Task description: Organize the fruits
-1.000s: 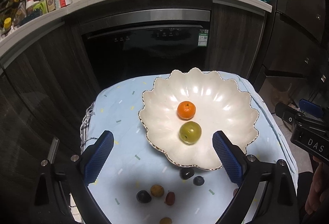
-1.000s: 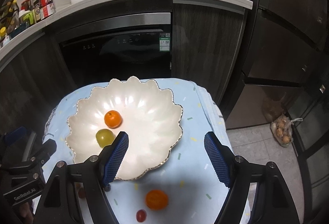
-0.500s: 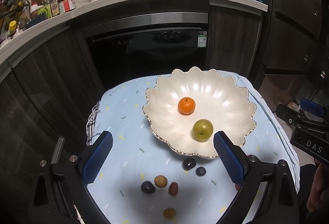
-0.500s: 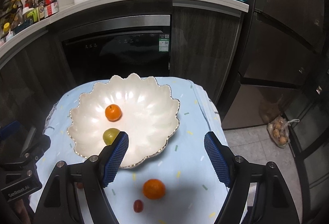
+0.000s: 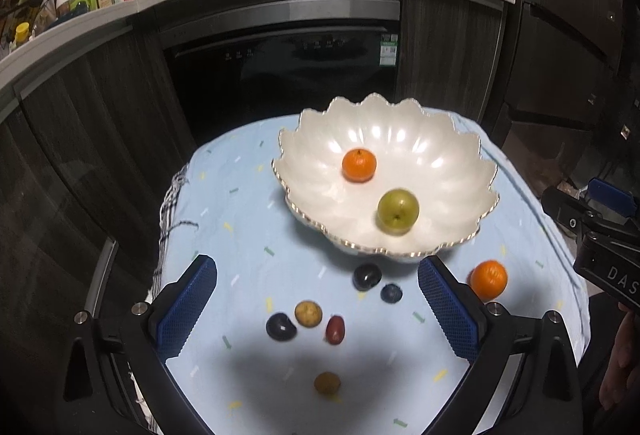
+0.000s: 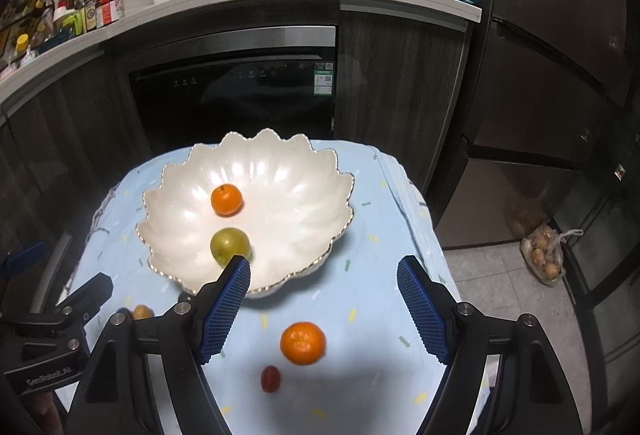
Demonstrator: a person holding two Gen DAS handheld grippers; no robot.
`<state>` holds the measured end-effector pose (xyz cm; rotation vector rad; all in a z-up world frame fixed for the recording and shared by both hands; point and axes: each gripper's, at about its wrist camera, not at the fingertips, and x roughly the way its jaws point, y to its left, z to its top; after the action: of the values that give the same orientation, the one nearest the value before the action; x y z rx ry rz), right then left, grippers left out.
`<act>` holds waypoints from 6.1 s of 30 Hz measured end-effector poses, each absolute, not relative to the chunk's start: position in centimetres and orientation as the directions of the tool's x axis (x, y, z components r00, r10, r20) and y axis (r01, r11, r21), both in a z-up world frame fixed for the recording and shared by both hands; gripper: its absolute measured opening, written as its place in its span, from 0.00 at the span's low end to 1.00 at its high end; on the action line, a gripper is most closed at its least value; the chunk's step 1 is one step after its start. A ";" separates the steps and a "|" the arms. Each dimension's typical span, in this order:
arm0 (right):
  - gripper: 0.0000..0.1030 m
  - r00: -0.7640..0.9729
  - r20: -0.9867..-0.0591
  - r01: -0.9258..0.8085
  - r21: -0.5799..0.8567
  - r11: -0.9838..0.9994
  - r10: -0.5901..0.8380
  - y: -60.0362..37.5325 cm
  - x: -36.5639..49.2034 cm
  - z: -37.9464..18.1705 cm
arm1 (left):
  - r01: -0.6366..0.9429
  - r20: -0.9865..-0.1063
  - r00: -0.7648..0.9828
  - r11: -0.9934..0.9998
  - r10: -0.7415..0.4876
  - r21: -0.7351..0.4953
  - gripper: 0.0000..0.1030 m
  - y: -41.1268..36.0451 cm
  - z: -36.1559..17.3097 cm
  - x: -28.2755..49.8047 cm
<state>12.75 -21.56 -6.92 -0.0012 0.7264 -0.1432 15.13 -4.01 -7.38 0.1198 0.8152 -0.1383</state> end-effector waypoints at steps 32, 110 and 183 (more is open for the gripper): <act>0.83 0.781 -0.613 0.102 -0.055 0.993 -0.114 -19.4 8.2 -12.9 | 0.116 -0.682 0.730 0.991 -0.040 0.065 1.00 -1.8 -13.2 9.9; 0.19 0.689 -0.725 -0.007 -0.025 1.000 -0.014 -17.3 9.7 -19.1 | 0.155 -0.743 0.667 0.985 -0.049 0.074 0.22 -3.1 -18.6 9.6; 0.19 0.791 -0.606 0.073 -0.046 0.996 -0.086 -21.2 19.2 -9.2 | 0.182 -0.654 0.748 0.982 -0.110 0.043 0.22 -6.7 -9.4 23.0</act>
<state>19.22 -21.19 -9.25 -0.0207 0.6531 -0.0858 22.99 -6.73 -9.36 0.1065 0.7081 -0.1598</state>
